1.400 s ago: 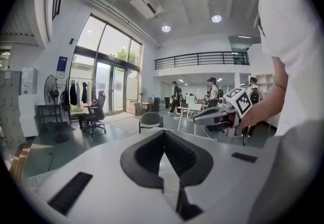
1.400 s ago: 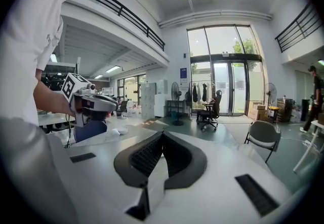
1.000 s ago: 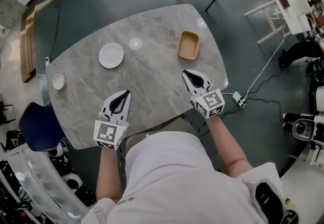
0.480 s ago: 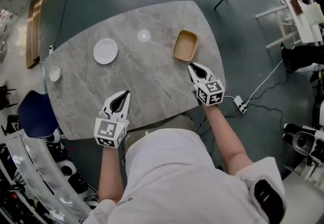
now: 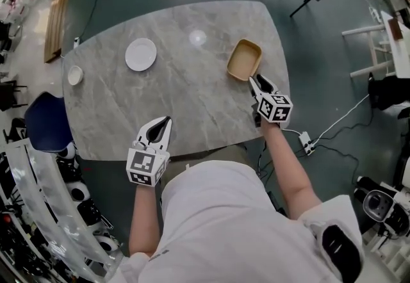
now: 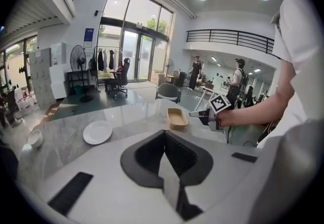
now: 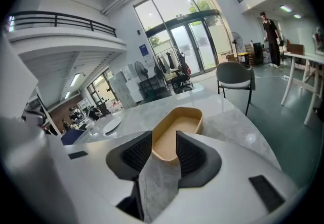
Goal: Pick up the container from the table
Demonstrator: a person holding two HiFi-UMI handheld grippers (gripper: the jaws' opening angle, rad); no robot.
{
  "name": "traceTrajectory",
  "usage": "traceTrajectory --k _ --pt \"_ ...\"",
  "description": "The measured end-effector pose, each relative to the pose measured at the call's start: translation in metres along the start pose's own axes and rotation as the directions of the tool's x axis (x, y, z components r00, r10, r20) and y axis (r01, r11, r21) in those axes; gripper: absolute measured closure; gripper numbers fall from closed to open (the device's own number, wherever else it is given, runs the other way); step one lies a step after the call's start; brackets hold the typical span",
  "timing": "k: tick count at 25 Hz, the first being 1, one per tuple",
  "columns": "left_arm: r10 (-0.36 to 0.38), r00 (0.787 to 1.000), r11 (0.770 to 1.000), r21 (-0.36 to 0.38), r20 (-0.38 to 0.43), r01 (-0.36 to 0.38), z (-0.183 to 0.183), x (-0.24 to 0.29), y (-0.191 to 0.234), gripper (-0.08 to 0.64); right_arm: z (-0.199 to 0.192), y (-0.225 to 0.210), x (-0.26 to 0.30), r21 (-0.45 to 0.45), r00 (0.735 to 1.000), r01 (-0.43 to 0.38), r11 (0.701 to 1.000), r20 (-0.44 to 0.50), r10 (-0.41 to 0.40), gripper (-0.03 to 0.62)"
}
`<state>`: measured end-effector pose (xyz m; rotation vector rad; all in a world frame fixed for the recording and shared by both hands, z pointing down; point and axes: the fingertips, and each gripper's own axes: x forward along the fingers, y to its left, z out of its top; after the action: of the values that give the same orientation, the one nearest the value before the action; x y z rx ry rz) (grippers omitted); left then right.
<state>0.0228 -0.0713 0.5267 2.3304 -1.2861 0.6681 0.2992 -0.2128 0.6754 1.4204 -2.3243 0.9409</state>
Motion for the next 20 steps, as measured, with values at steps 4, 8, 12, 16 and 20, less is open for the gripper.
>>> traceTrajectory --k 4,8,12,16,20 --pt "0.019 1.0 0.999 -0.027 -0.019 -0.019 -0.008 0.001 -0.002 0.558 0.002 -0.017 0.012 0.091 1.0 0.021 0.996 0.0 -0.021 0.426" --pt "0.032 0.999 0.998 -0.053 -0.035 -0.034 -0.016 0.003 -0.005 0.558 0.008 -0.03 0.025 0.186 0.999 0.033 0.982 0.007 -0.034 0.408" --pt "0.044 0.998 0.996 -0.074 -0.048 -0.047 -0.024 0.002 -0.005 0.558 0.011 -0.041 0.037 0.234 0.998 0.065 0.97 0.001 -0.067 0.388" --pt "0.057 0.997 0.994 -0.086 -0.061 -0.063 -0.033 -0.002 -0.003 0.558 0.007 -0.044 0.046 0.264 0.998 0.07 0.962 -0.011 -0.07 0.387" --pt "0.073 0.995 0.992 -0.094 -0.069 -0.079 -0.036 -0.007 0.001 0.558 0.003 -0.048 0.055 0.291 0.997 0.083 0.953 -0.025 -0.079 0.396"
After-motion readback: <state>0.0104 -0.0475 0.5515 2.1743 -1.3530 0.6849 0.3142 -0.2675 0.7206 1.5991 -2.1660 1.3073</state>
